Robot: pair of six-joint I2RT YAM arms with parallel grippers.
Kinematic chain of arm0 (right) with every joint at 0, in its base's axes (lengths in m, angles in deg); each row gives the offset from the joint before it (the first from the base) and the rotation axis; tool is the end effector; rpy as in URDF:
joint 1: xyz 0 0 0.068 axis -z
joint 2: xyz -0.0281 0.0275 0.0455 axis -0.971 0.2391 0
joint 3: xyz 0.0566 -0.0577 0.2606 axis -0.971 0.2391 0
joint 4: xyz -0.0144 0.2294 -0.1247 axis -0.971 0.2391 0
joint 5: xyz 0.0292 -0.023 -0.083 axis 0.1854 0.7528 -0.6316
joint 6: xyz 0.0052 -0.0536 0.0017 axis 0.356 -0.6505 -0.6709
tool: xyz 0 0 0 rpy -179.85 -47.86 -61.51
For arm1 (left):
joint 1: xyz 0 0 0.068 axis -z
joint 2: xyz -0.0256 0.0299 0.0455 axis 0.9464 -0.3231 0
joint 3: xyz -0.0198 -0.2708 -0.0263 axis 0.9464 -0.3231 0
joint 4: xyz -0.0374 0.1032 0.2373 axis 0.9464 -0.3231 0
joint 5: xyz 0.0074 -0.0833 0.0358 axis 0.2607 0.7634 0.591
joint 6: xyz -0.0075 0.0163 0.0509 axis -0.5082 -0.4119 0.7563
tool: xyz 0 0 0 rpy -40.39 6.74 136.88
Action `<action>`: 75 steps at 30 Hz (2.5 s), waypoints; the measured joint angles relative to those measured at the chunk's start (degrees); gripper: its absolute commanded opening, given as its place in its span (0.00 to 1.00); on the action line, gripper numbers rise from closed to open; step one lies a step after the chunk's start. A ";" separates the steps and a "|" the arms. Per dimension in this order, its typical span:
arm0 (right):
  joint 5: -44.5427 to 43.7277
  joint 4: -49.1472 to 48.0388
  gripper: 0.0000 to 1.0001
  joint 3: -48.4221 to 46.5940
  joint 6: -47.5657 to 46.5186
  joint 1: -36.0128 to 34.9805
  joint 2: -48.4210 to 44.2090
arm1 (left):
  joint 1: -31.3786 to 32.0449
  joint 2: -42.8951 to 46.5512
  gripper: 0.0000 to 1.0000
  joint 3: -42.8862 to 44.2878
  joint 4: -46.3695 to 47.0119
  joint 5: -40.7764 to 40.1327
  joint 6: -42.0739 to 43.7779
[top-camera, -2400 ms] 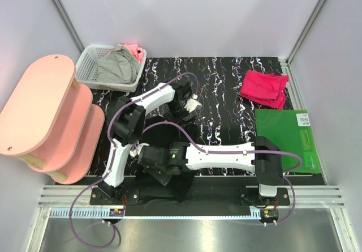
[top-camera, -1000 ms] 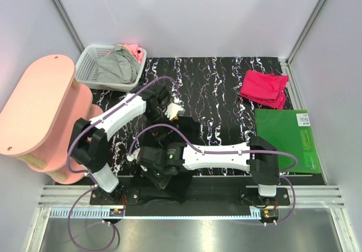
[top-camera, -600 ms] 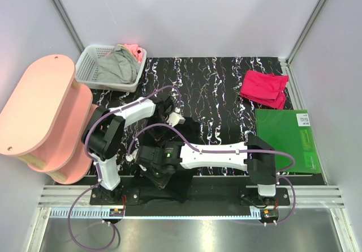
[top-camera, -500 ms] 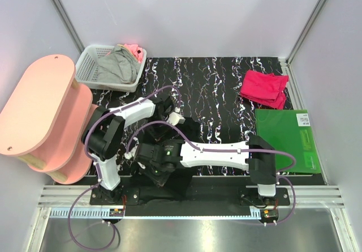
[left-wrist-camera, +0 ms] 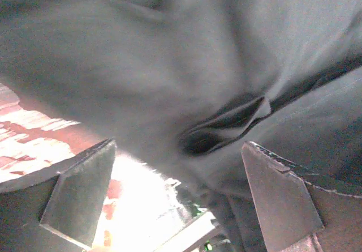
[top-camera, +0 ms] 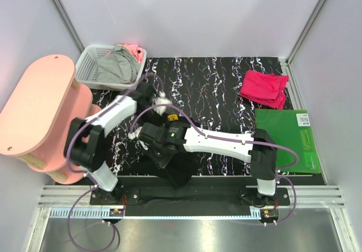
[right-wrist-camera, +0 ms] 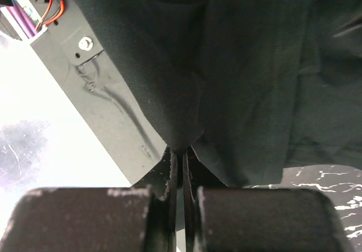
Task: Fold and stack the t-shirts
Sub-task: Fold the tshirt
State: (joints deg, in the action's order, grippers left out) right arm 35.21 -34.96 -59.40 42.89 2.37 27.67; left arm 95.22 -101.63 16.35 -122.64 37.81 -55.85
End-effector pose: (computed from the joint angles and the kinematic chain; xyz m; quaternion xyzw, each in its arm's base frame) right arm 0.1102 0.3909 0.2762 -0.5116 0.8246 0.1929 0.1455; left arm 0.2753 -0.1347 0.2034 0.3728 0.9127 -0.1543 0.0649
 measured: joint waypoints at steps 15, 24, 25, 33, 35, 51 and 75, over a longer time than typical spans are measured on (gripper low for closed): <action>-0.96 5.55 0.00 -14.21 -4.13 2.89 0.76 | -18.93 22.45 0.99 5.55 -2.21 8.59 1.11; -2.14 6.19 0.00 -15.54 -7.15 7.61 2.80 | -22.14 21.53 0.99 2.75 -4.44 10.49 2.54; -1.75 6.03 0.00 -15.54 -7.45 9.20 3.58 | -22.34 21.55 0.99 2.60 -4.44 10.64 2.69; 2.01 3.76 0.00 -15.96 -9.29 23.19 10.23 | -23.28 22.01 0.99 -0.37 -4.37 10.62 4.31; 2.08 3.61 0.00 -16.61 -9.51 25.51 11.43 | -23.30 22.01 0.99 -1.11 -4.24 10.69 4.70; 9.55 0.83 0.00 -29.00 -10.08 36.37 29.09 | -23.34 24.13 0.99 -3.91 -4.94 11.58 5.99; -9.07 1.66 0.91 -33.70 -2.45 45.11 21.70 | -5.40 -4.15 0.99 14.58 2.71 13.53 -2.27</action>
State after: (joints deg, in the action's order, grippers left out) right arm 26.13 -33.30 -93.10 40.45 47.48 49.37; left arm 89.82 -105.78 30.93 -119.93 51.34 -58.12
